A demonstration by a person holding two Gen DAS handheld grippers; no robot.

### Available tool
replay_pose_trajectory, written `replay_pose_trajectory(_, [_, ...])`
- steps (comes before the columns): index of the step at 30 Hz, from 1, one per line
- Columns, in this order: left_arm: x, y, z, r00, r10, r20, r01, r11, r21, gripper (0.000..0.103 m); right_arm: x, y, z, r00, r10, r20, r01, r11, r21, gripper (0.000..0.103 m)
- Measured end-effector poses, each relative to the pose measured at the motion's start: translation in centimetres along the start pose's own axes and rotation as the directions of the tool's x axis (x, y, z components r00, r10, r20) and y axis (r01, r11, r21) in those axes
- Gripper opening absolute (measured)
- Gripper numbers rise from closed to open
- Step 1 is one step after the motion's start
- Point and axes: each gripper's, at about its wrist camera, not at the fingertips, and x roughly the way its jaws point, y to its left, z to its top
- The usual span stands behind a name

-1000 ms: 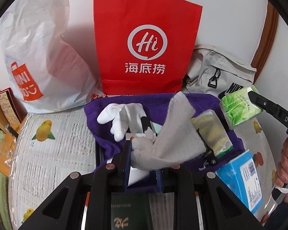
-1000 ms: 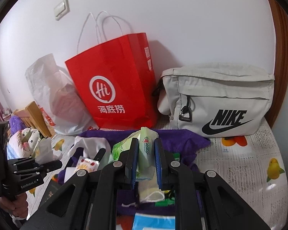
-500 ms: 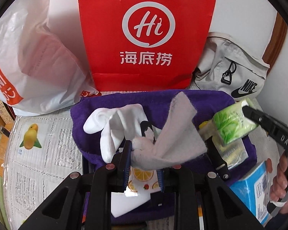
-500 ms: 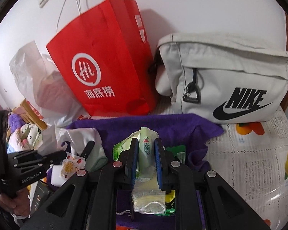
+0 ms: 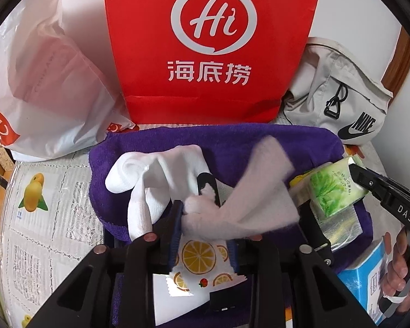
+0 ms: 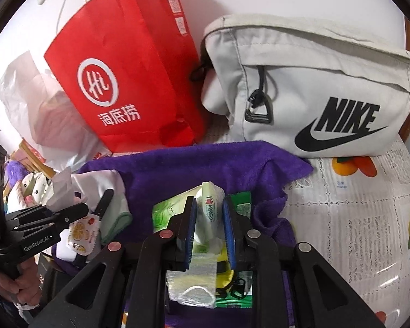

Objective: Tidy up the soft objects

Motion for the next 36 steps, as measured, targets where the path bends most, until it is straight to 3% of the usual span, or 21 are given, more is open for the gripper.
replay_pose_trajectory(3, [0.0,0.2,0.1,1.000,0.005,-0.001,-0.005,1.000,-0.001,0.040,0.1,-0.3,0.1,1.000,0.003,-0.010,-0.003,1.000,0.010,0.024])
replay_pose_trajectory(6, [-0.2,0.3,0.1,1.000,0.007,0.002,-0.007,1.000,-0.008,0.055,0.0,-0.1,0.2,1.000,-0.001,-0.008,0.001,1.000,-0.002,0.043])
replay_pose_trajectory(12, [-0.8,0.1,-0.1,1.000,0.024,-0.013,-0.024,1.000,-0.011,0.067,-1.2,0.0,0.4,1.000,0.009,0.022,-0.009,1.000,-0.010,0.057])
replay_pose_trajectory(15, [-1.5,-0.2,-0.4,1.000,0.021,-0.014,-0.021,1.000,-0.012,0.068,-2.0,0.1,0.4,0.999,-0.001,0.042,0.002,1.000,-0.015,0.064])
replay_pose_trajectory(26, [-6.5,-0.6,-1.9,0.998,0.057,0.008,-0.057,0.998,0.015,0.072,-6.1,2.4,0.4,0.996,-0.030,0.079,0.034,0.998,-0.049,0.075])
replay_pose_trajectory(30, [-9.4,-0.5,-2.9,0.998,0.056,0.032,-0.056,0.998,0.001,0.080,-8.2,3.6,-0.8,0.996,-0.041,0.074,0.045,0.998,-0.053,0.075])
replay_pose_trajectory(36, [-13.9,-0.7,-5.6,0.998,0.029,0.055,-0.028,1.000,-0.002,0.081,-12.7,5.5,-4.2,0.996,-0.050,0.079,0.054,0.997,-0.056,0.076])
